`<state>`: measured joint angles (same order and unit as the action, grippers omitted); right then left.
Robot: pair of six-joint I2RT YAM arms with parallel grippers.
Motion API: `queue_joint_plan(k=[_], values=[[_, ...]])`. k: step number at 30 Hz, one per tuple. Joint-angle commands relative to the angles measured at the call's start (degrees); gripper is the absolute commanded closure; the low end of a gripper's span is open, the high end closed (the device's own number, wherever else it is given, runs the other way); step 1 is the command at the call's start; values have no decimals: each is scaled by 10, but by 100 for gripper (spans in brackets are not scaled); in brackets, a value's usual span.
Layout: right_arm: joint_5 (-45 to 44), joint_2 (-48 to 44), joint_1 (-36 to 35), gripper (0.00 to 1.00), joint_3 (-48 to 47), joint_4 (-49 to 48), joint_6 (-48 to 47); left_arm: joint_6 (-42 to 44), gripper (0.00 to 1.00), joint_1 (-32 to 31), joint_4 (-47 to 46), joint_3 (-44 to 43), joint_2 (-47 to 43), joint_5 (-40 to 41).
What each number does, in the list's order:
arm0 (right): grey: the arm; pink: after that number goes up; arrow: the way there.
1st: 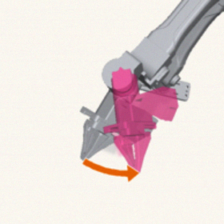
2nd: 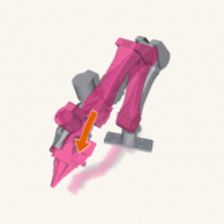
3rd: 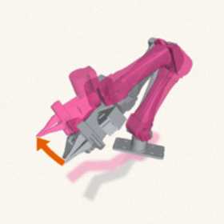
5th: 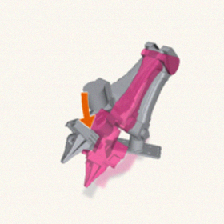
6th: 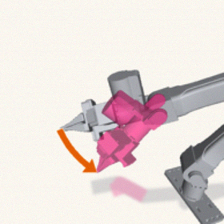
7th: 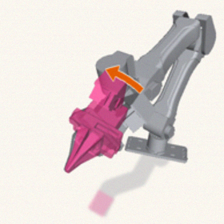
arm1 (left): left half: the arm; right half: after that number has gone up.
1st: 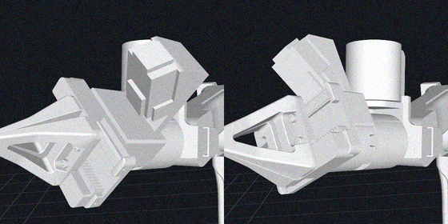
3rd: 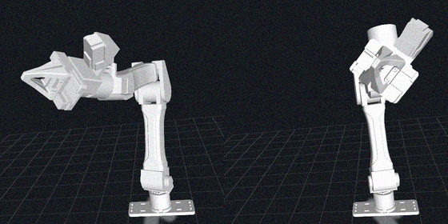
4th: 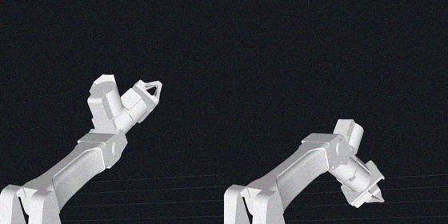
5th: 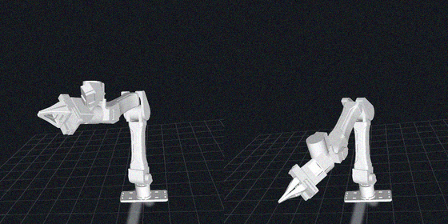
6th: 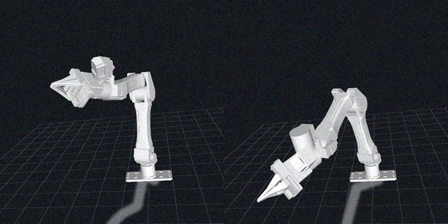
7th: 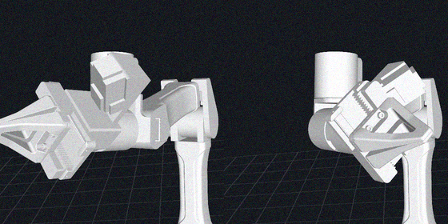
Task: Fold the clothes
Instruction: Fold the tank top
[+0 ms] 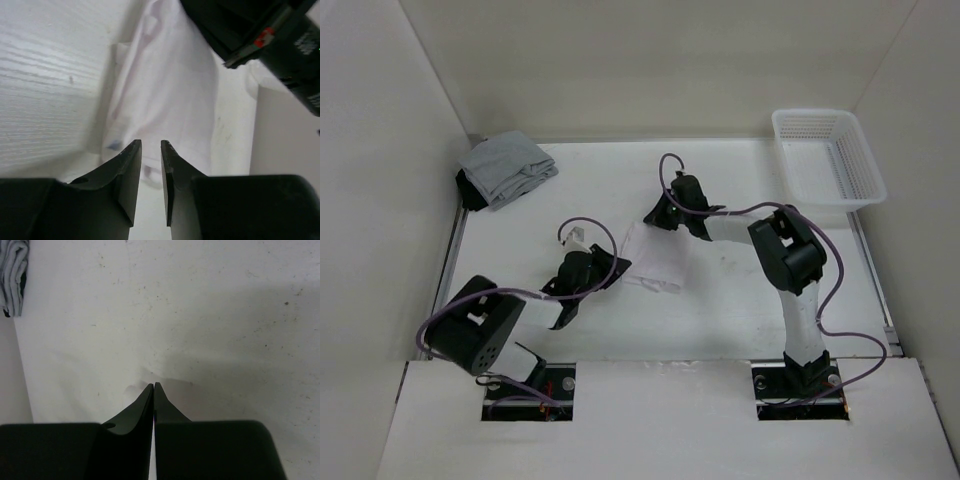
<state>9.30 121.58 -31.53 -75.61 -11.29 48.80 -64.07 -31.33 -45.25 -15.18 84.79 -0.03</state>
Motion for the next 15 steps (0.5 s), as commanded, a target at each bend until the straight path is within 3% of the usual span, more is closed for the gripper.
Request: queue_joint_plan(k=[1,5,8,15], values=[[5,-24,5,95,-24,-52,14,30,77,-6,16,-5,-91,29],[9,-95,9,90,-5,-73,5,98,72,-9,102,-51,-175,102],[10,-160,10,80,38,-99,-3,151,68,-19,157,-91,-215,140],[-15,-346,26,53,252,-174,-35,238,61,-29,299,-129,-255,183]])
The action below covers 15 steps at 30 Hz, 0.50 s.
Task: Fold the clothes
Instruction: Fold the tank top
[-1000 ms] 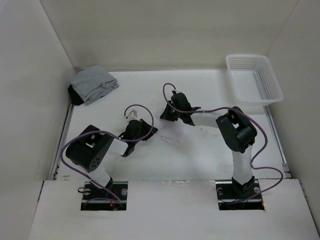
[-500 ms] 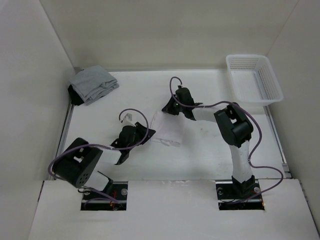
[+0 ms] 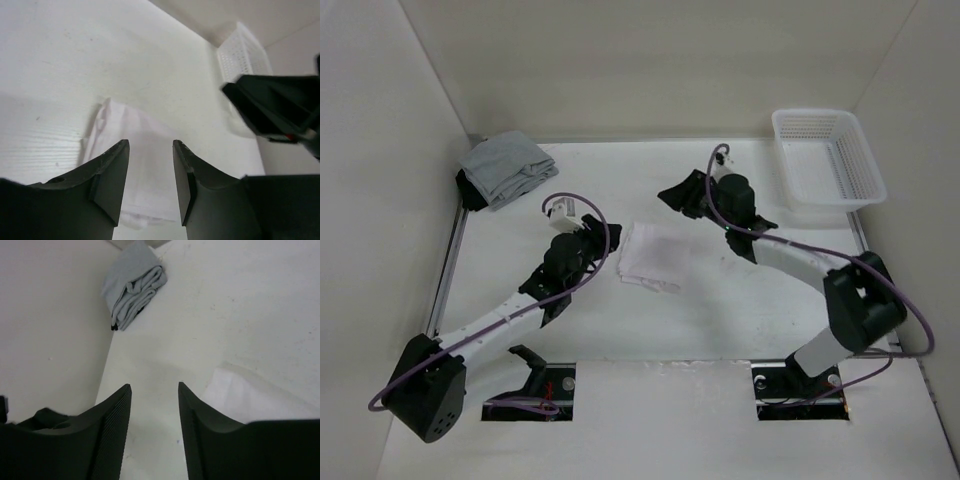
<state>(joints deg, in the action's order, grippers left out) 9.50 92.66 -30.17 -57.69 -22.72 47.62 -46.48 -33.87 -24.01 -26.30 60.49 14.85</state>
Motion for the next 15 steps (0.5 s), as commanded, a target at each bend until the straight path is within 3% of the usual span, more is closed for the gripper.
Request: queue_joint_plan(k=[1,8,12,15], values=[[-28,-90,17,51,105,-64,-27,66,60,-2,100,-16,-14,33],[-161,-285,30,36,288,-60,-60,59,57,41,175,-22,-7,19],[-228,-328,45,32,366,-87,-72,55,56,74,191,-30,-6,-3],[-227,-339,80,31,386,-95,-39,57,56,84,190,-36,1,-15]])
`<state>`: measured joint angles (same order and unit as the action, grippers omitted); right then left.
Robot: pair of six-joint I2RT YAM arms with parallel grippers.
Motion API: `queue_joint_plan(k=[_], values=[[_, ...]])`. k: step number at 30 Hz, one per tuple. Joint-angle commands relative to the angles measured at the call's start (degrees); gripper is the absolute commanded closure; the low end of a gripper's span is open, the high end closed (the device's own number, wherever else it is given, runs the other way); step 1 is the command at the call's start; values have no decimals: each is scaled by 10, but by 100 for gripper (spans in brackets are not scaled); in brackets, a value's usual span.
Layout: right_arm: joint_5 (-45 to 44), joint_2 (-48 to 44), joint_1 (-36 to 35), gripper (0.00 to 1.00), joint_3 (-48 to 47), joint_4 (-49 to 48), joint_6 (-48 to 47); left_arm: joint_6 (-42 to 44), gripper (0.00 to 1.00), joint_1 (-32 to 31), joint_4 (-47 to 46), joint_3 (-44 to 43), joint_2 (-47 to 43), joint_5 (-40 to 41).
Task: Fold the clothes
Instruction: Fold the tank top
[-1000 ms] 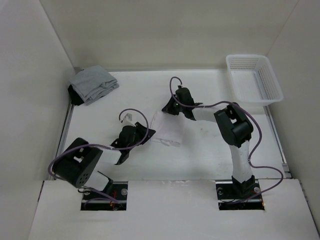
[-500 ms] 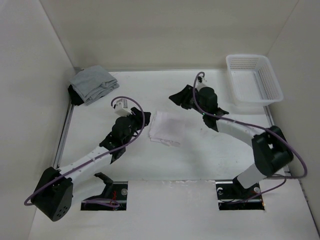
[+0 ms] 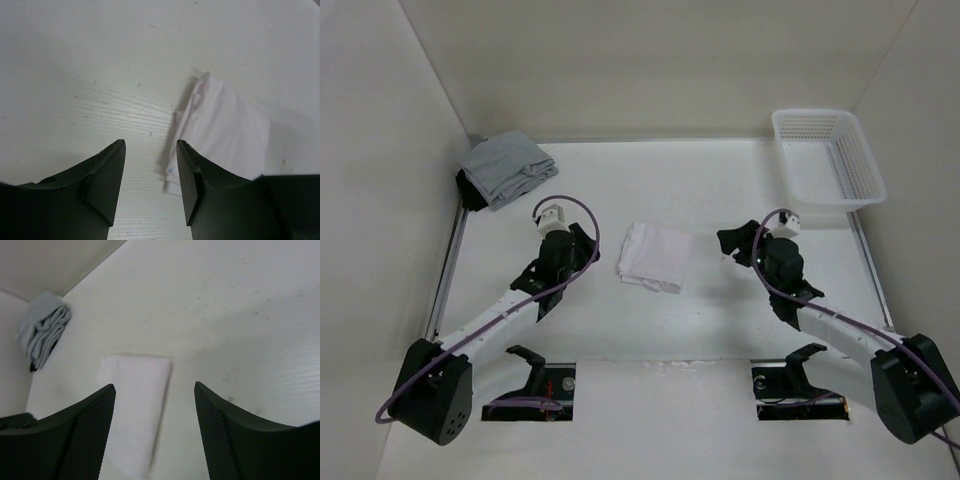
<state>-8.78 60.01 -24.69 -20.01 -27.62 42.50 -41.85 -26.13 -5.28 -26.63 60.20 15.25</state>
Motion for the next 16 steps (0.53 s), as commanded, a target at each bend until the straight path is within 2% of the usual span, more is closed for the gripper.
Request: queue_joint_plan(k=[1,4,14,16], values=[[-31,-17,35,31,12,-46,16,12,57,9,2,-34,7,-23],[-5,-23,52,30,18,-53,24,8,57,9,-3,-34,16,-25],[0,12,50,30,4,-49,22,12,58,0,-23,-38,45,-25],[2,18,50,30,1,-49,21,14,56,-2,-25,-40,47,-25]])
